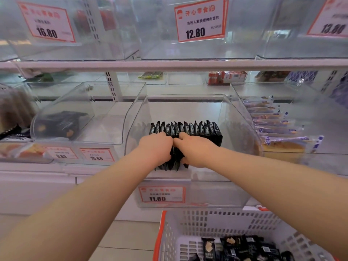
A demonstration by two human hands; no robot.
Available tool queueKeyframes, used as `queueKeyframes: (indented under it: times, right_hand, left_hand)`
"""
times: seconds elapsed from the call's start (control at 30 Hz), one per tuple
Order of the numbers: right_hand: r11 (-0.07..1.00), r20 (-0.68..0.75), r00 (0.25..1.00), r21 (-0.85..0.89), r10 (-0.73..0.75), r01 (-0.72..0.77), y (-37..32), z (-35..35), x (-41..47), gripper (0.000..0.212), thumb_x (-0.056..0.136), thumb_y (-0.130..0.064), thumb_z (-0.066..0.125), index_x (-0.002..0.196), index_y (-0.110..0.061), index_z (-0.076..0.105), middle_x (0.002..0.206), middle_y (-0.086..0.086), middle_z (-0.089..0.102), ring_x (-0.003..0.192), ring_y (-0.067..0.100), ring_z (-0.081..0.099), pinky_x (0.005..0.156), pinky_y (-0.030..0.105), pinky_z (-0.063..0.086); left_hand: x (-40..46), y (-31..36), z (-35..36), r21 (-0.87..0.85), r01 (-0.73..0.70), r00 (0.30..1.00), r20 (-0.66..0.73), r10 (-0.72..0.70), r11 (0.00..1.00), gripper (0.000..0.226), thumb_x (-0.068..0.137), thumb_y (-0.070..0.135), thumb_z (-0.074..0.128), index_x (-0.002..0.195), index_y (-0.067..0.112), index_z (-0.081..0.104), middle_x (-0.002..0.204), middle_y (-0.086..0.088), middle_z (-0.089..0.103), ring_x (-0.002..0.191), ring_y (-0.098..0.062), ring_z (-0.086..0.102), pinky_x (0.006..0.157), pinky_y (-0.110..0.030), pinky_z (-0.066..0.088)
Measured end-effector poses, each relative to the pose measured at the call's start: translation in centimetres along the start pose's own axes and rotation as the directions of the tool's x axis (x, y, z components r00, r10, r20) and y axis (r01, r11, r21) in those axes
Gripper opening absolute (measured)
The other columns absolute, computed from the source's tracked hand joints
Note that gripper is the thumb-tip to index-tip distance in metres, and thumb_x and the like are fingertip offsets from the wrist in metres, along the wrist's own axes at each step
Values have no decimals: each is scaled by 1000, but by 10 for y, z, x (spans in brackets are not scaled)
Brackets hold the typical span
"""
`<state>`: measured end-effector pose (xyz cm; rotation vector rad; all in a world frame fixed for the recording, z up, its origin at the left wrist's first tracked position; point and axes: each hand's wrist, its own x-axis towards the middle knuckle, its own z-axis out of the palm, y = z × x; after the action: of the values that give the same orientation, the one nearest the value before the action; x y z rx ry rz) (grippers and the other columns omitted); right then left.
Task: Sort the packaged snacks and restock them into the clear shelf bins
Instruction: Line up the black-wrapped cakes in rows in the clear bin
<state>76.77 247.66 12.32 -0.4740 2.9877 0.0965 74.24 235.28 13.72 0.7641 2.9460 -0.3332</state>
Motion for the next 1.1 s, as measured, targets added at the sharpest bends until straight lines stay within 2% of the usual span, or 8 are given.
queueKeyframes:
  times: [0.13, 0.23, 0.4, 0.5, 0.63, 0.73, 0.93, 1.1]
  right_hand:
    - [998, 140, 989, 37, -56, 52, 4, -22, -12, 48, 85, -26, 62, 126, -8, 42, 118, 10, 47, 100, 26, 52, 79, 34, 43]
    - [996, 63, 997, 76, -40, 36, 8, -37, -39, 41, 90, -26, 56, 123, -6, 47, 118, 12, 53, 109, 28, 52, 89, 37, 42]
    - [946, -295, 956, 308, -2, 97, 12, -41, -132, 19, 90, -27, 54, 105, -17, 59, 79, -7, 58, 65, 1, 48, 60, 19, 30]
    - [878, -325, 944, 466, 55, 109, 19, -20, -195, 16, 84, -34, 50, 92, -25, 60, 61, -15, 55, 62, -1, 52, 57, 11, 38]
    - [894, -49, 994, 442, 99, -67, 40, 51, -227, 14, 90, -36, 51, 100, -30, 57, 72, -14, 60, 63, 3, 52, 62, 25, 44]
    - [929, 172, 979, 333, 110, -163, 56, 118, -234, 15, 92, -32, 50, 102, -22, 56, 92, -5, 65, 81, 13, 58, 72, 30, 45]
    - [951, 619, 772, 129, 144, -281, 82, 238, -269, 17, 95, -29, 44, 99, -14, 51, 110, 13, 60, 84, 24, 50, 71, 33, 41]
    - [932, 710, 682, 101, 178, -348, 96, 307, -298, 25, 93, -27, 46, 109, -11, 57, 119, 15, 58, 110, 31, 55, 87, 36, 46]
  left_hand:
    - [-11, -1, -5, -14, -24, 997, 68, 24, 1000, 32, 88, 34, 52, 114, 16, 50, 112, -4, 50, 103, -25, 54, 69, -35, 42]
    - [-28, 2, -18, 17, -68, 997, -43, 69, 998, 31, 91, 33, 47, 119, 19, 51, 114, -4, 52, 109, -25, 52, 69, -35, 41]
    - [-85, 33, -30, 51, -283, 860, -428, 277, 958, 26, 90, 37, 39, 99, 18, 54, 97, -1, 54, 93, -23, 57, 58, -29, 32]
    - [-119, 59, -27, 23, -474, 765, -484, 425, 880, 36, 86, 41, 28, 90, 17, 55, 85, -1, 60, 77, -26, 60, 54, -29, 38]
    - [-126, 108, 11, 3, -599, 768, -280, 576, 801, 27, 93, 36, 33, 99, 18, 53, 94, 0, 61, 81, -26, 59, 56, -29, 36]
    - [-114, 150, 55, -29, -615, 786, -108, 609, 788, 25, 95, 31, 35, 108, 17, 51, 104, -5, 61, 90, -28, 60, 61, -32, 38]
    - [-99, 228, 162, -142, -503, 819, 237, 523, 853, 23, 94, 21, 37, 107, 9, 51, 108, -12, 60, 94, -32, 59, 66, -38, 45]
    - [-96, 266, 224, -282, -376, 754, 460, 468, 883, 22, 94, 20, 36, 106, 9, 52, 104, -13, 61, 91, -31, 58, 65, -36, 46]
